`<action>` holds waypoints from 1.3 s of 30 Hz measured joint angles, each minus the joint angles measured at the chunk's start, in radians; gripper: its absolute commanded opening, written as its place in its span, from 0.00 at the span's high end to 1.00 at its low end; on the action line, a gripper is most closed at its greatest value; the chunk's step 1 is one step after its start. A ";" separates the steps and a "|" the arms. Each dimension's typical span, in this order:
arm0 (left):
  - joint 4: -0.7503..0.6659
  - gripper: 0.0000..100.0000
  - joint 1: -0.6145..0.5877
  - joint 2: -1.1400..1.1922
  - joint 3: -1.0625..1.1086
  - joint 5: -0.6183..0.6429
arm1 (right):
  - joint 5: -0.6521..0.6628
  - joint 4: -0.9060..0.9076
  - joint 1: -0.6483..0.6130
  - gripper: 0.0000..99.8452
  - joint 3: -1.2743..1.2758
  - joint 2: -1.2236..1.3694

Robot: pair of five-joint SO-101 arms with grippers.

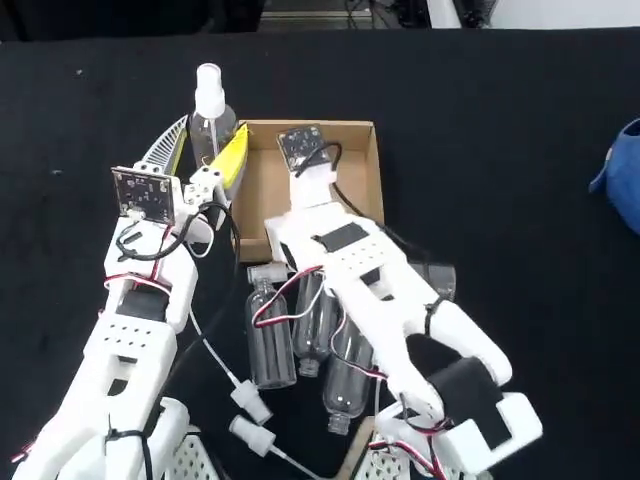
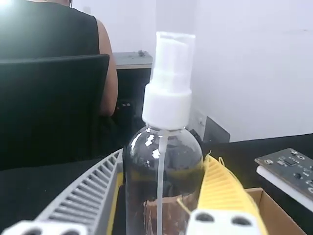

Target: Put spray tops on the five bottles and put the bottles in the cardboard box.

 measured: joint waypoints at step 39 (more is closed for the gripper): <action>0.000 0.97 0.000 0.000 0.000 0.000 | 0.120 0.296 0.247 0.99 -0.026 -0.115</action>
